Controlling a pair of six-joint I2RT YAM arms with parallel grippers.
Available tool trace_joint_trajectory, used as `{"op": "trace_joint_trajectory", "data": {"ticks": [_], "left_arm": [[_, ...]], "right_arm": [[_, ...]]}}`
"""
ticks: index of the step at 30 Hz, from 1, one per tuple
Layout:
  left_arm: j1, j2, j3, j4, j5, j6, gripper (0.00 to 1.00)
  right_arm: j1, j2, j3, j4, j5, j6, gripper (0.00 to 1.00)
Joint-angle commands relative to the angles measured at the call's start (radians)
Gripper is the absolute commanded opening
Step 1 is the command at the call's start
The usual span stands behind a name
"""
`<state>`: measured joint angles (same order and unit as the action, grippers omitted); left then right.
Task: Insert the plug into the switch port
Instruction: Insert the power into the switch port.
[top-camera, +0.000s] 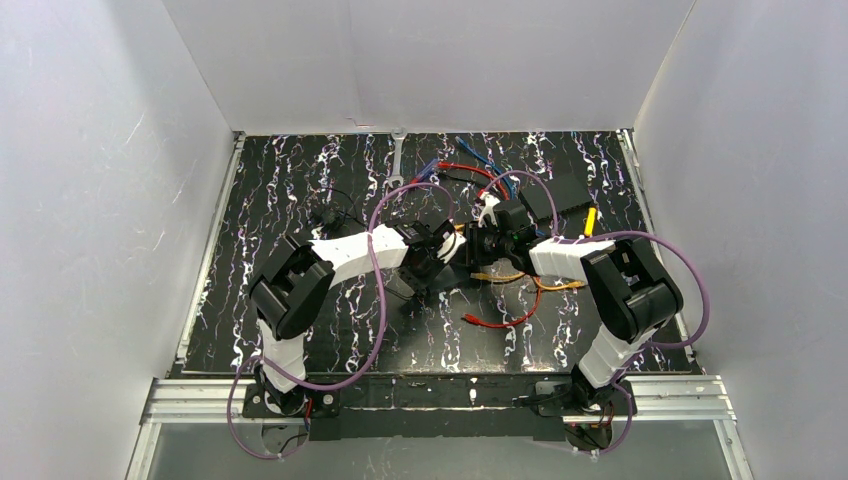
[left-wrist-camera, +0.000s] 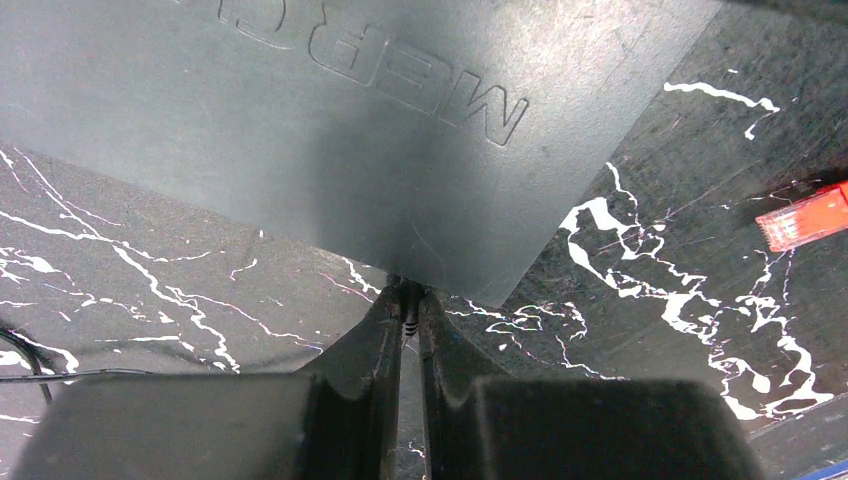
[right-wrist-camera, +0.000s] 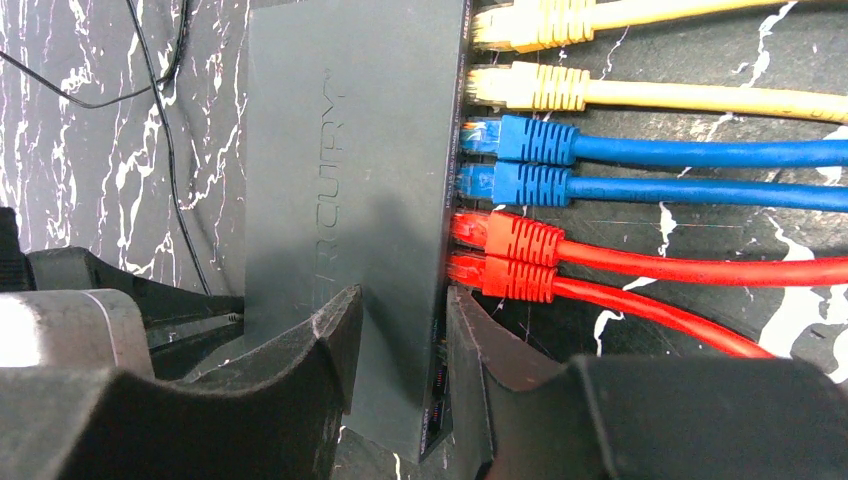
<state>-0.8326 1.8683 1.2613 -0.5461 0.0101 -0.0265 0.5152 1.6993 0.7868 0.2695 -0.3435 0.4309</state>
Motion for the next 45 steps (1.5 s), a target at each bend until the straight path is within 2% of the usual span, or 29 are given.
{"op": "trace_joint_trajectory", "data": {"ticks": [1,10,22,30,45], "left_arm": [[0.004,-0.060,0.028,0.020,-0.025,0.001,0.00],[0.005,-0.084,0.024,0.032,-0.056,0.005,0.00],[0.002,-0.061,0.034,0.005,0.057,0.011,0.00],[-0.002,-0.066,0.040,-0.003,0.040,0.008,0.00],[0.000,-0.106,-0.038,0.190,0.004,0.057,0.00]], "right_arm": [[0.003,0.025,-0.025,-0.009,-0.028,0.002,0.45],[0.003,0.025,-0.026,-0.007,-0.029,0.004,0.45],[0.003,0.029,-0.024,-0.007,-0.032,0.006,0.45],[0.003,0.028,-0.026,-0.004,-0.032,0.006,0.45],[0.003,0.049,-0.022,0.019,-0.108,0.019,0.45]]}}
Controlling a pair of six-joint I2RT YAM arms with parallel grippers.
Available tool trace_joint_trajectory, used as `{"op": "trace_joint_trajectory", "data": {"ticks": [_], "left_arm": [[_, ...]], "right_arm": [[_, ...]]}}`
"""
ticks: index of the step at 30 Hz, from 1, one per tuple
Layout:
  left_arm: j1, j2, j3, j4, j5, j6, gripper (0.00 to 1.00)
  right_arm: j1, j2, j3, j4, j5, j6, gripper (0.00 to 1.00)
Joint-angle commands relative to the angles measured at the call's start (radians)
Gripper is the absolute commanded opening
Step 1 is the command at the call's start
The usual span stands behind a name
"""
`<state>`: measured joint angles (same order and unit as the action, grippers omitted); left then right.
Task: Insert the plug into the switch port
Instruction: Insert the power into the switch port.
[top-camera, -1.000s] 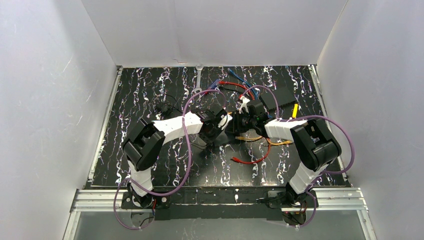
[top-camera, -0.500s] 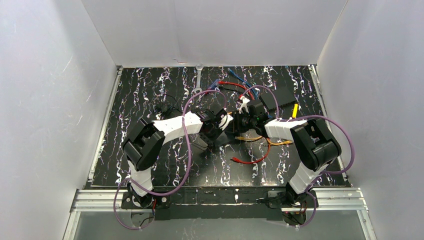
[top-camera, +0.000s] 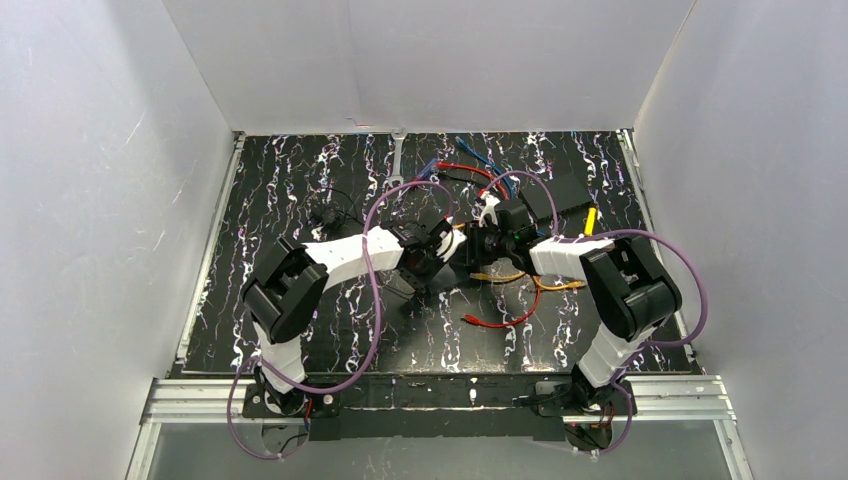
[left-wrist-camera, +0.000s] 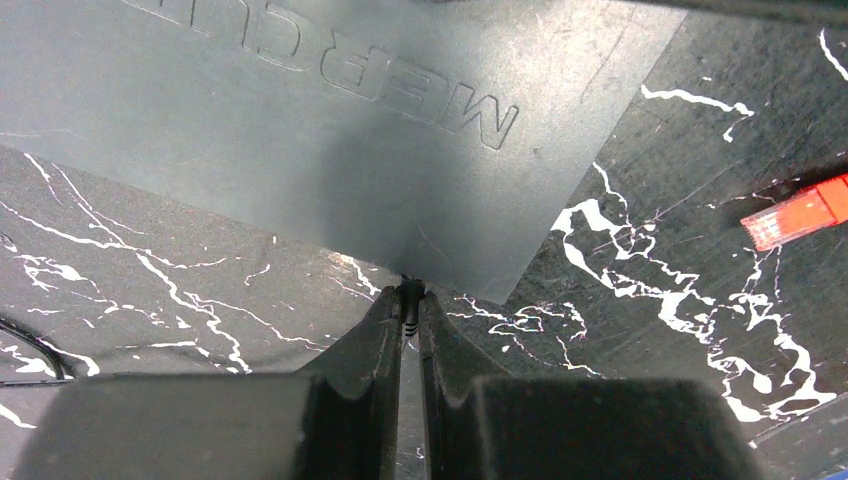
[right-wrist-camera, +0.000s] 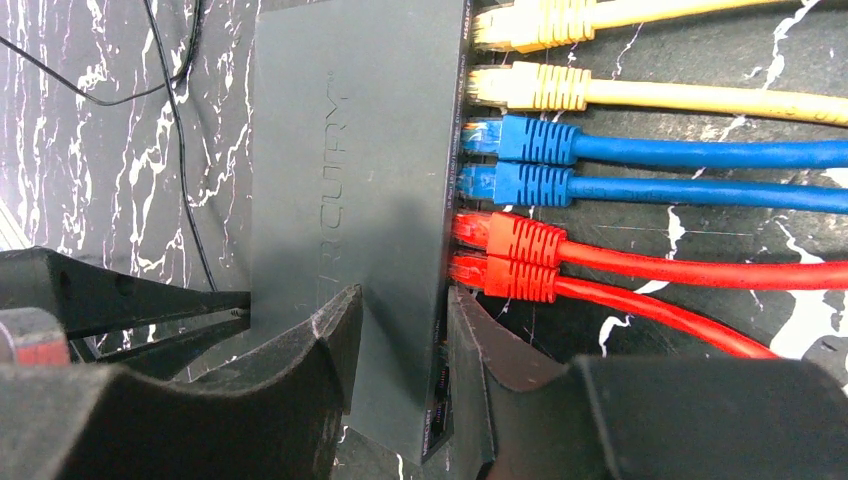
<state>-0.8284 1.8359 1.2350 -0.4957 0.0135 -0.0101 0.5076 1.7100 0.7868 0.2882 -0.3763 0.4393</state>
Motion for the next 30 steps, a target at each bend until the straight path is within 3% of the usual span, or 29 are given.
{"op": "trace_joint_trajectory", "data": {"ticks": [1,11,23,30], "left_arm": [[-0.005,-0.079,-0.016,0.157,-0.022,0.046,0.00],[-0.005,-0.122,-0.045,0.260,-0.014,0.131,0.00],[-0.004,-0.146,-0.062,0.273,0.119,0.250,0.00],[-0.005,-0.145,-0.065,0.327,0.023,0.150,0.00]], "right_arm": [[0.011,0.039,-0.021,0.001,-0.082,0.011,0.45],[0.011,0.052,-0.018,0.019,-0.149,0.015,0.44],[0.012,0.060,-0.017,0.029,-0.182,0.009,0.44],[0.012,0.063,-0.015,0.032,-0.197,0.015,0.44]]}}
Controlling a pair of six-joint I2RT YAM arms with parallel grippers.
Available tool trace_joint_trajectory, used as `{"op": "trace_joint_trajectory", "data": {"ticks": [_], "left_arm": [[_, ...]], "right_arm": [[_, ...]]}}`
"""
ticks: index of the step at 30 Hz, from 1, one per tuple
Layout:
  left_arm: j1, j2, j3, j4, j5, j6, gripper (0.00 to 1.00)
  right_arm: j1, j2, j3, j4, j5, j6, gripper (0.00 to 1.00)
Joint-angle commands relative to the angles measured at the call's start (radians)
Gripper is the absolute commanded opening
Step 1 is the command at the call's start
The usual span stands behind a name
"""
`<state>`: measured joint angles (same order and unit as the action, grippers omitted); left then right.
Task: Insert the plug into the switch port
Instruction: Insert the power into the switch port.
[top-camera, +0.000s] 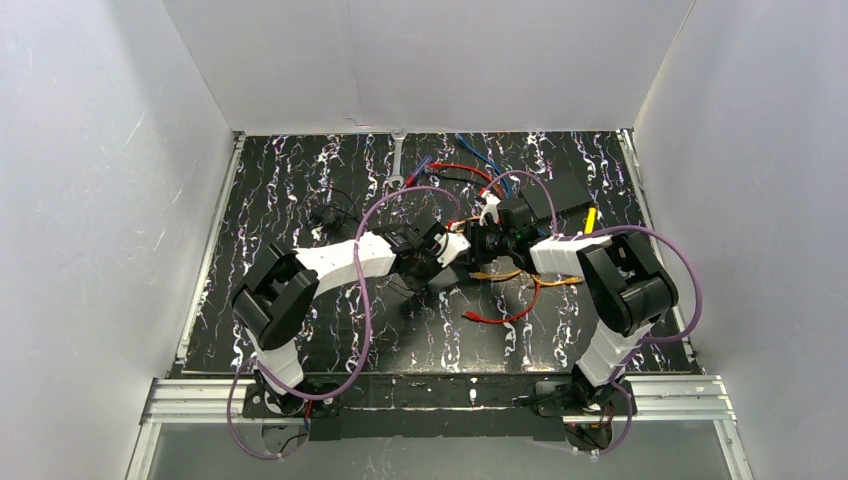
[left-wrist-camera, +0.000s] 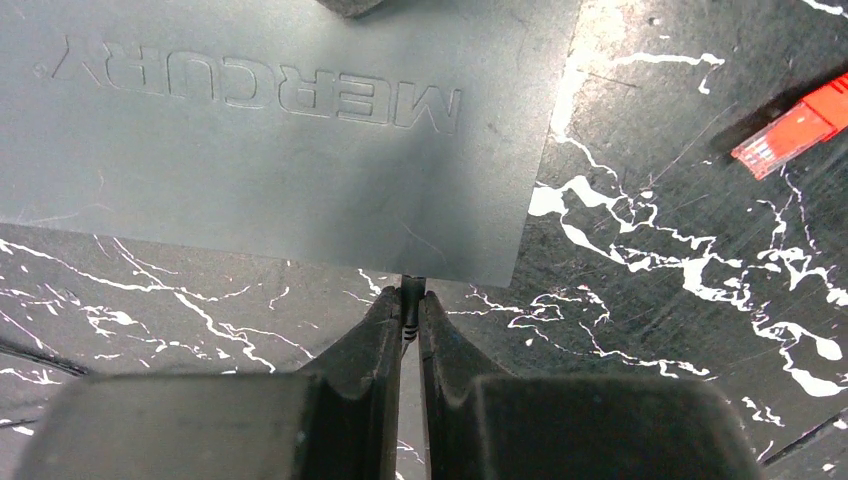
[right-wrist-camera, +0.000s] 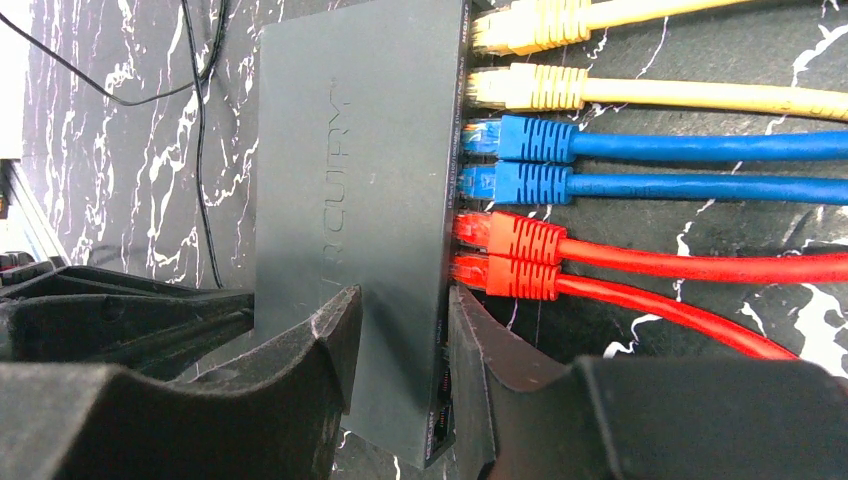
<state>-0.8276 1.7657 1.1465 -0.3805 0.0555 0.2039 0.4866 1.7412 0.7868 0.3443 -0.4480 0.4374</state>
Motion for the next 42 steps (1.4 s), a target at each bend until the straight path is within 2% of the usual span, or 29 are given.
{"op": "trace_joint_trajectory", "data": {"ticks": [1,5,10,16,22,29,34,37,42], "left_arm": [[-0.006,-0.074,0.023,0.222,-0.021,-0.082,0.00],[-0.009,-0.066,0.019,0.270,-0.040,-0.127,0.00],[-0.019,-0.045,0.029,0.301,-0.127,-0.156,0.00],[-0.024,-0.072,0.009,0.429,-0.079,-0.145,0.00],[-0.033,-0.080,-0.006,0.481,0.027,-0.023,0.00],[-0.034,-0.091,-0.043,0.559,-0.039,-0.054,0.00],[-0.034,-0.117,-0.095,0.556,-0.065,-0.068,0.00],[-0.034,-0.150,-0.131,0.533,-0.085,-0.078,0.05],[-0.034,-0.201,-0.183,0.481,-0.131,-0.100,0.20]], "right_arm": [[0.033,0.031,-0.015,-0.024,-0.129,0.019,0.44],[0.036,0.029,-0.015,-0.022,-0.143,0.023,0.44],[0.053,0.028,-0.014,-0.016,-0.155,0.032,0.44],[0.067,0.039,-0.011,-0.011,-0.169,0.038,0.44],[0.075,0.032,-0.009,-0.017,-0.175,0.026,0.44],[0.085,0.032,-0.008,-0.015,-0.182,0.021,0.44],[0.079,-0.012,0.011,-0.084,-0.085,-0.026,0.44],[0.059,-0.033,0.032,-0.137,-0.016,-0.054,0.46],[0.028,-0.071,0.068,-0.210,0.144,-0.080,0.56]]}}
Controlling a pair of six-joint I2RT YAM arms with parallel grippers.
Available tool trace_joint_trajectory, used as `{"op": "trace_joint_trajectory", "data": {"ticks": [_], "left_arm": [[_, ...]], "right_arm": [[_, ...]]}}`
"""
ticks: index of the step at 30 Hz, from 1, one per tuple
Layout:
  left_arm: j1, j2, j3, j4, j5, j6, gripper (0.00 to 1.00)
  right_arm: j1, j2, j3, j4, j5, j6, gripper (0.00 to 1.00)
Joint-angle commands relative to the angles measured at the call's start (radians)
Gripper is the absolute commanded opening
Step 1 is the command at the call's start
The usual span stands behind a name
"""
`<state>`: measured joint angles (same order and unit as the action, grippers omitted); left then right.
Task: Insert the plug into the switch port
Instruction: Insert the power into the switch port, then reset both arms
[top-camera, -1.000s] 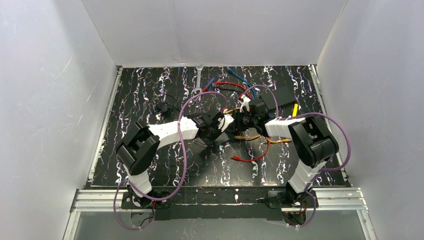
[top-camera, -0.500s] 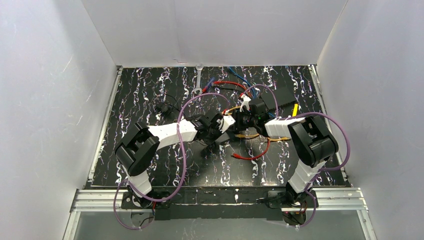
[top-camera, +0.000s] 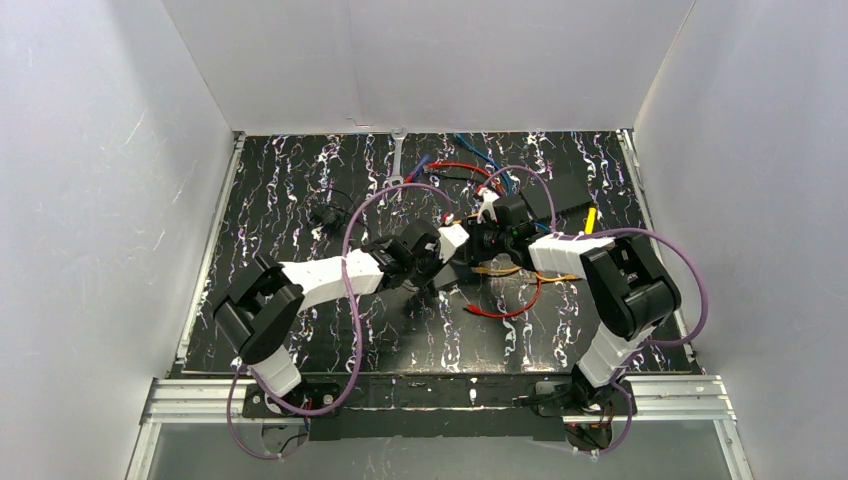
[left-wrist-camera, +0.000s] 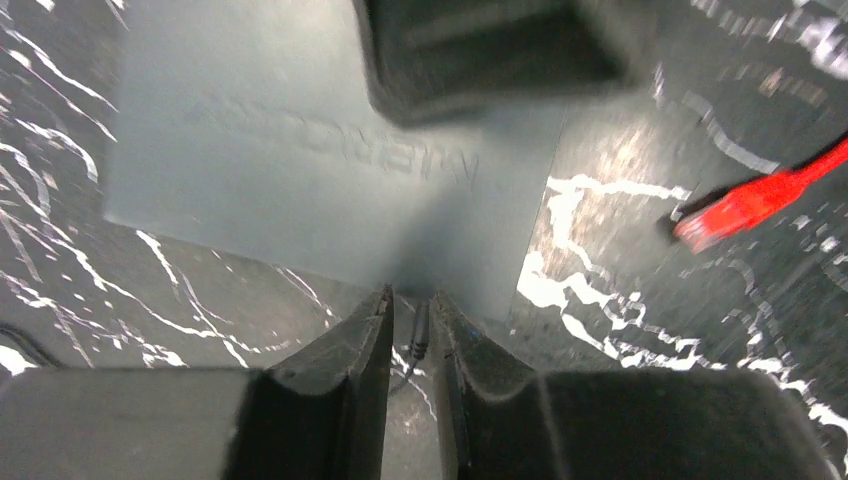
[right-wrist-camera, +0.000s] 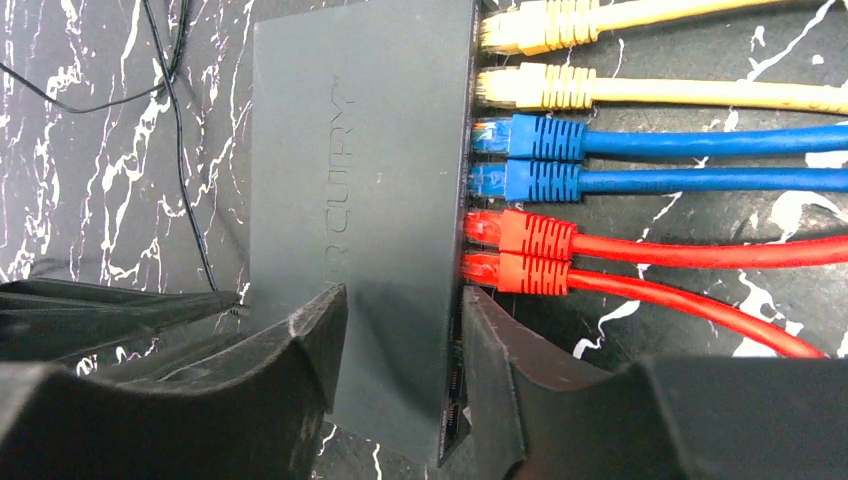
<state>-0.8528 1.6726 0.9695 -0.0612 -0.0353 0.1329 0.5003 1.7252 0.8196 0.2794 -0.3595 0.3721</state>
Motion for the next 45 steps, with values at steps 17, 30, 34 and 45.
{"op": "trace_joint_trajectory", "data": {"ticks": [17,30,34,45], "left_arm": [[-0.004,-0.584,0.071,-0.343,-0.408,-0.364,0.98],[-0.005,-1.047,0.204,-0.736,-0.581,-0.440,0.98],[-0.006,-1.206,0.173,-0.764,-0.615,-0.425,0.98],[-0.005,-1.454,-0.032,-0.670,-0.754,-0.314,0.98]], "right_arm": [[-0.002,-0.551,0.127,-0.484,0.616,-0.070,0.99],[-0.001,-1.075,0.156,-0.749,0.932,-0.122,0.99],[-0.002,-1.171,0.124,-0.762,0.979,-0.147,0.99],[-0.002,-1.284,-0.031,-0.676,1.056,-0.224,0.99]]}}
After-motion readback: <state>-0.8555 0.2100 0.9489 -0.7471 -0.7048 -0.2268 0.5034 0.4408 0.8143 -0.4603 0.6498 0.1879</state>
